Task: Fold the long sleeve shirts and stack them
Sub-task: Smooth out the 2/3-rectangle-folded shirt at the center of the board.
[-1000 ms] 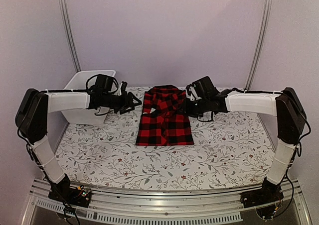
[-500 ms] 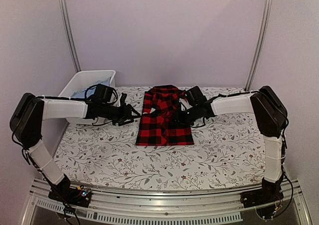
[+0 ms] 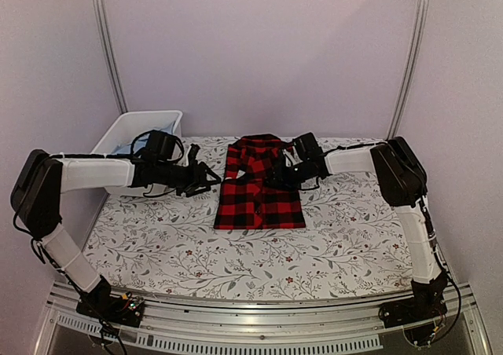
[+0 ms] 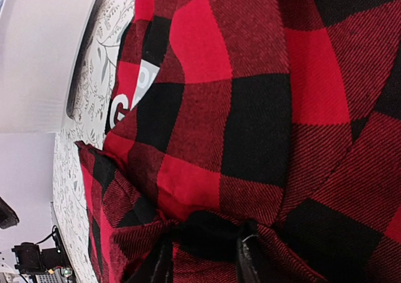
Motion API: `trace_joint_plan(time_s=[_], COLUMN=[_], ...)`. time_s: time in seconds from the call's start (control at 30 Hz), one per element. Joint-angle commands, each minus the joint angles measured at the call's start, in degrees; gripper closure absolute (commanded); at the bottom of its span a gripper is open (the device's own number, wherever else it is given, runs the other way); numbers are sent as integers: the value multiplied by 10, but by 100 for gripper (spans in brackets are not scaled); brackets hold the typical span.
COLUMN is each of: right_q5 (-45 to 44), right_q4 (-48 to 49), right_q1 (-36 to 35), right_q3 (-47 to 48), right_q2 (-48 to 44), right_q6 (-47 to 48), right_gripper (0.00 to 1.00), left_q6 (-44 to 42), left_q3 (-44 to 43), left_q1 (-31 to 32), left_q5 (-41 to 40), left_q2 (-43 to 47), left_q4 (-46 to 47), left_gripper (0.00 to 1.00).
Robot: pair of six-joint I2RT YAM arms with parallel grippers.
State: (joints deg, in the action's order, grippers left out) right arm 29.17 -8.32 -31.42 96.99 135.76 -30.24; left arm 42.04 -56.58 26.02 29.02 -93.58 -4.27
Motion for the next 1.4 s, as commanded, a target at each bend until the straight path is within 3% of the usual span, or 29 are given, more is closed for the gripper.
trace_joint_plan(time_s=[0.0,0.27,0.4,0.63,0.93,1.37], right_q5=[-3,-83,-100,-38,48,94], right_q4=[-28,-76,-82,-48,42,51], right_q1=[4,20,27,-7,-37,-33], right_q3=[13,-7,-21,-44,-69,35], right_q2=[39,-56,-115,-142,-105,5], right_q6=[5,35,35,15,-46,-73], right_gripper=[61,44,43,45,26,23], left_q6=[-3,-2,1,4,3,2], left_q3=[-7,-10,-21,-34,-25,-8], left_q1=[10,18,27,39,40,36], left_q5=[3,0,1,0,-4,-7], left_q2=[2,-14,-33,-56,-43,-11], left_q4=[-5,3,12,18,13,5], left_gripper=[48,48,48,48,48,48])
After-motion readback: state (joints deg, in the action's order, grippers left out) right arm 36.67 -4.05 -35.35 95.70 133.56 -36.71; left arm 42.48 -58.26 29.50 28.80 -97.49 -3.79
